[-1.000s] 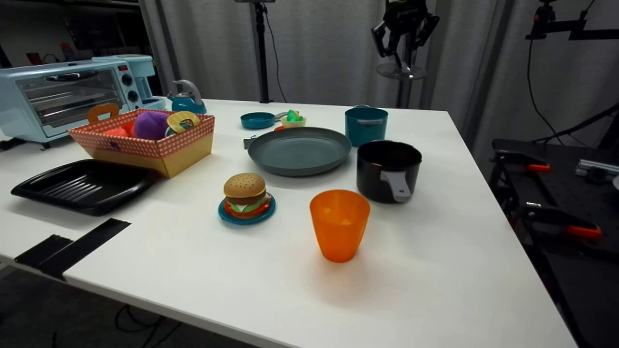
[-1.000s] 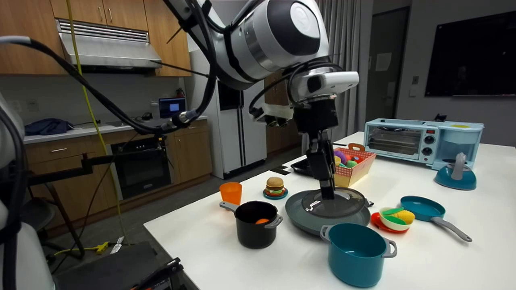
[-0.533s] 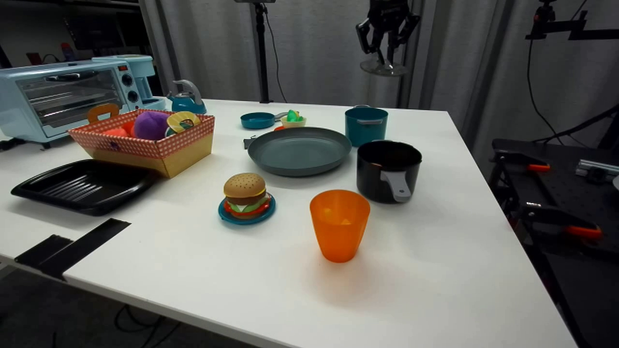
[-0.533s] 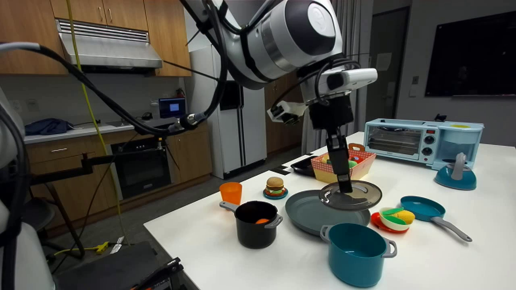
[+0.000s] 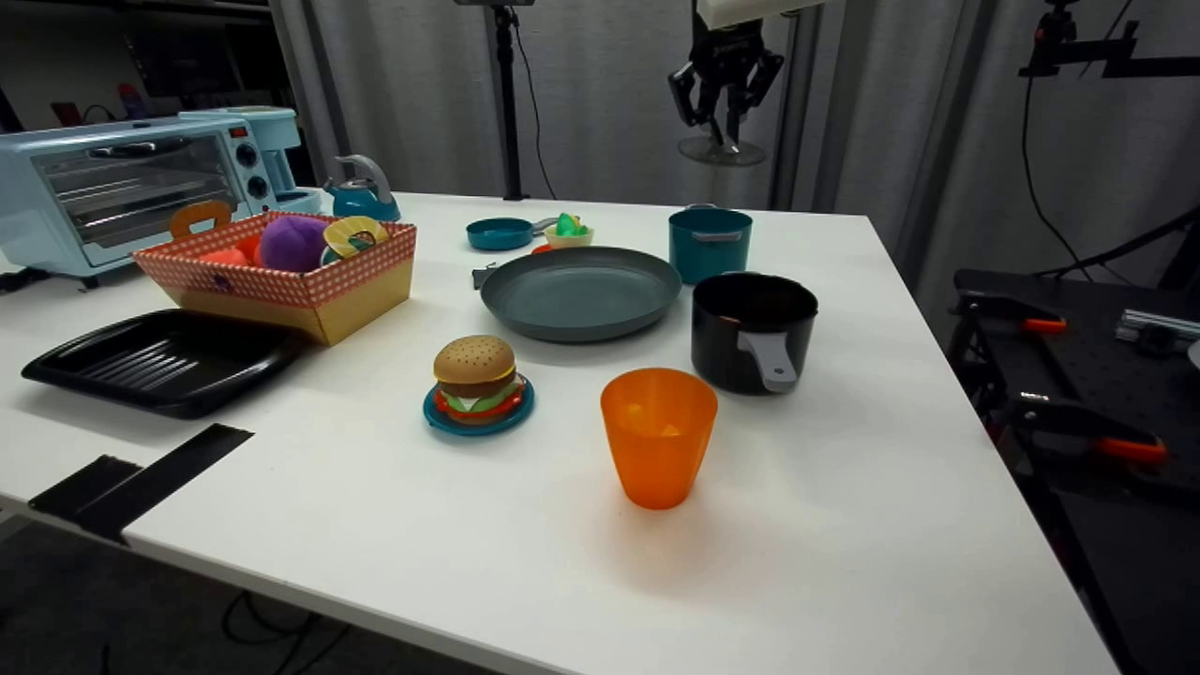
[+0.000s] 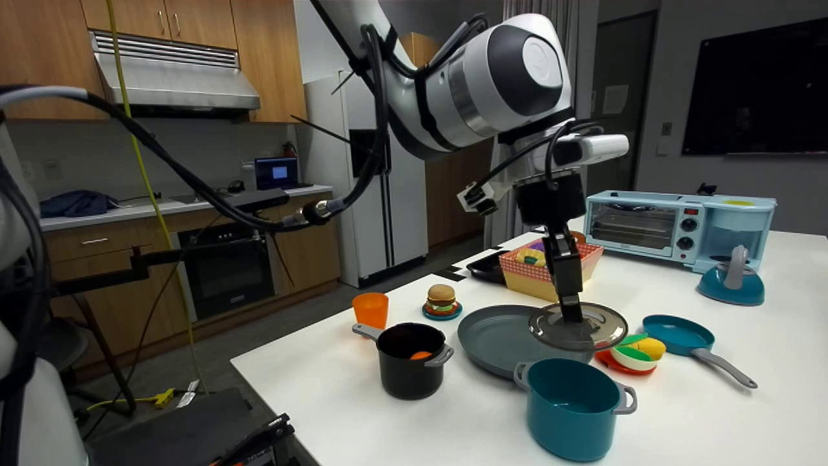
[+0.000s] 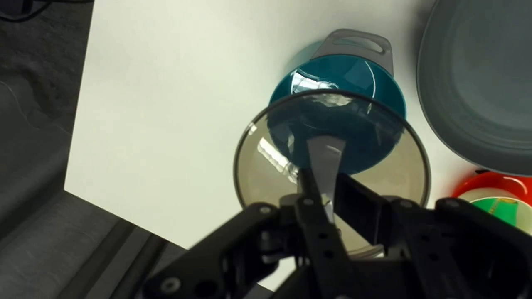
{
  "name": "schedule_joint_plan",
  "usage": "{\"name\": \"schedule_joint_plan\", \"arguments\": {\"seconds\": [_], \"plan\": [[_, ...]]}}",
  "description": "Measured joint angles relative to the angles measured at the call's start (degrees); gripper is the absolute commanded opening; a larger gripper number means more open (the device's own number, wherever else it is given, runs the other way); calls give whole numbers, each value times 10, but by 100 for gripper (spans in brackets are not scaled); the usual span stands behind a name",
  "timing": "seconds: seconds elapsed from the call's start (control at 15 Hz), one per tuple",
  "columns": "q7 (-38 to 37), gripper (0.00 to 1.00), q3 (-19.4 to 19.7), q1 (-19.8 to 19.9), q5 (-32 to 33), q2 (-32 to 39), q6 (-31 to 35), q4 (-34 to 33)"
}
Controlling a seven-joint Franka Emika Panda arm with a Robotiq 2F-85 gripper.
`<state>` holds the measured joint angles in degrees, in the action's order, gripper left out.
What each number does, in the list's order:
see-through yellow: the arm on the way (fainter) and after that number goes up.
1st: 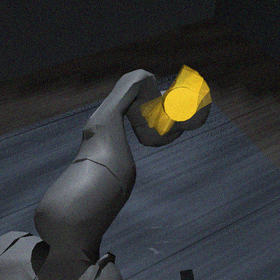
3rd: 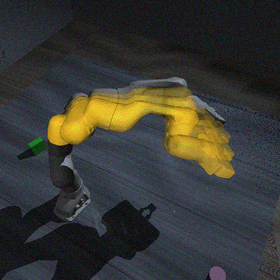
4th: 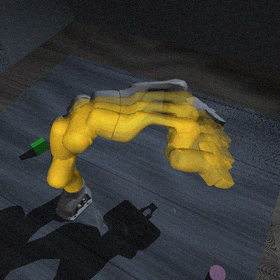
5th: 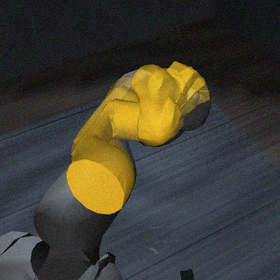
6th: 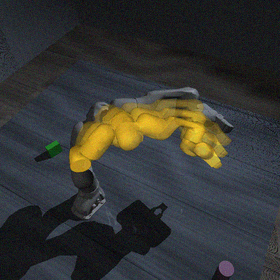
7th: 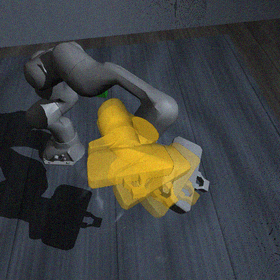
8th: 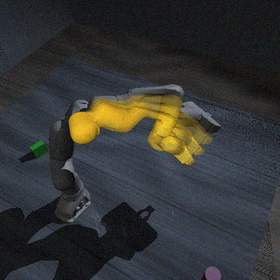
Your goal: Move the black lid to the blue pot then move it back to the black pot
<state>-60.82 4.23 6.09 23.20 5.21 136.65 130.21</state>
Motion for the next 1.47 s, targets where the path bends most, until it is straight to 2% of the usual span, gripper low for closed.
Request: {"name": "schedule_joint_plan", "arguments": {"seconds": [0.87,1.4,1.47], "plan": [[65,4,7,-2,-30,33,0,-30],[78,4,11,-4,-34,33,0,-31],[78,18,11,-4,-34,33,0,-31]]}}
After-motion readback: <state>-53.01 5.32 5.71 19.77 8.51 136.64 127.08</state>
